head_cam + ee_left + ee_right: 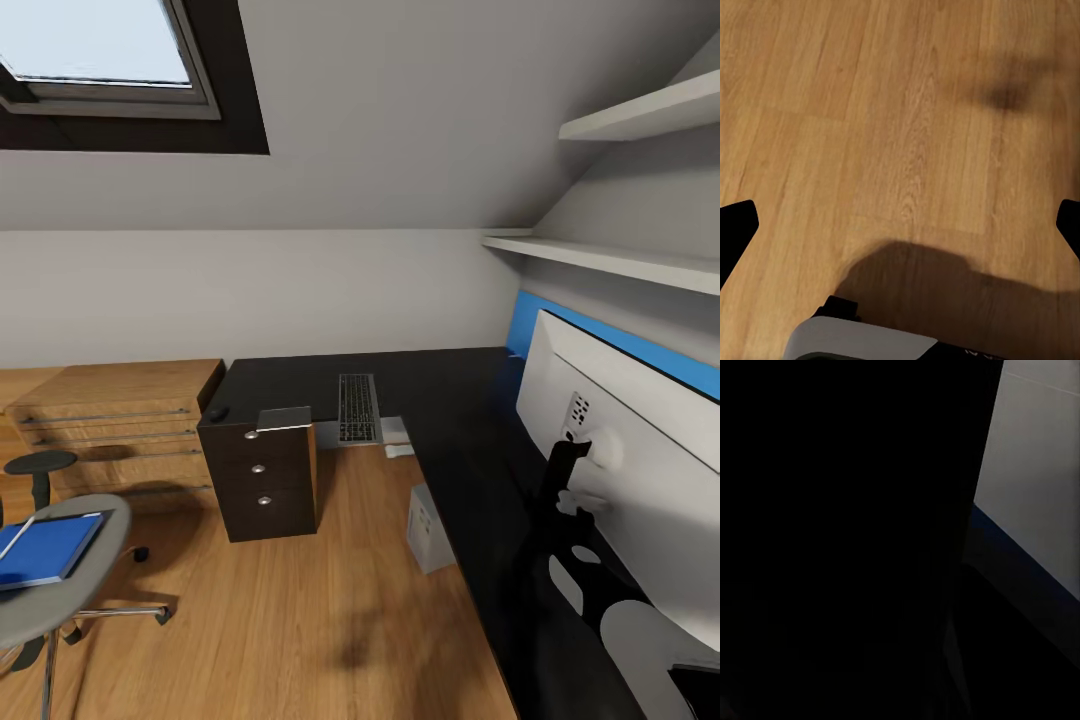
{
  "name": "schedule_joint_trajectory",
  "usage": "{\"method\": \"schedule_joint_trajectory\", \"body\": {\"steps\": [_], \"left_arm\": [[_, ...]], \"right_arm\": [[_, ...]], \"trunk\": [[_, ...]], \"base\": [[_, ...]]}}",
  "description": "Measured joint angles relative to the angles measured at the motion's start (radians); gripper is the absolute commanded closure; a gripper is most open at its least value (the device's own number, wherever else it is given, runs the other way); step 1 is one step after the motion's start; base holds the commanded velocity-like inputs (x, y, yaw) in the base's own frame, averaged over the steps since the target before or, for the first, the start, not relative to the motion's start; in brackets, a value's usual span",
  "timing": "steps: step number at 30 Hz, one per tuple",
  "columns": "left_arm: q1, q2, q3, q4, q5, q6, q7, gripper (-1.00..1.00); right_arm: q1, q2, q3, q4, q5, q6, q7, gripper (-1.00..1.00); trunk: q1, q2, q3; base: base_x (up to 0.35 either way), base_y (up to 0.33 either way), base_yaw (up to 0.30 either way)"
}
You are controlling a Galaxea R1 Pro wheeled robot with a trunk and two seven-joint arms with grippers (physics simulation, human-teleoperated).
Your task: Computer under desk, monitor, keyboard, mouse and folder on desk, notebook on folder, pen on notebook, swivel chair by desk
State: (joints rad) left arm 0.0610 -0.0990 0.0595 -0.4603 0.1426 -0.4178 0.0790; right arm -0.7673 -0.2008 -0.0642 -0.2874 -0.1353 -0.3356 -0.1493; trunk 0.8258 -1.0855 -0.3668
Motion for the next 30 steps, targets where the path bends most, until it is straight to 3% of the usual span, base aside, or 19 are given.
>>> {"method": "schedule_joint_trajectory", "body": {"steps": [11,30], "left_arm": [[0.0,0.0,0.0,0.0,0.0,0.0,0.0,-1.0],[0.0,0.0,0.0,0.0,0.0,0.0,0.0,-1.0]], "right_arm": [[-0.001,0.0,0.007,-0.001,0.003,0.0,0.0,-1.0],[-0.001,0.0,0.003,-0.001,0.002,0.0,-0.001,-1.0]], "trunk": [[0.0,0.0,0.0],[0.001,0.0,0.0]], "base": [[-0.043,0.0,0.0],[-0.31,0.0,0.0]]}}
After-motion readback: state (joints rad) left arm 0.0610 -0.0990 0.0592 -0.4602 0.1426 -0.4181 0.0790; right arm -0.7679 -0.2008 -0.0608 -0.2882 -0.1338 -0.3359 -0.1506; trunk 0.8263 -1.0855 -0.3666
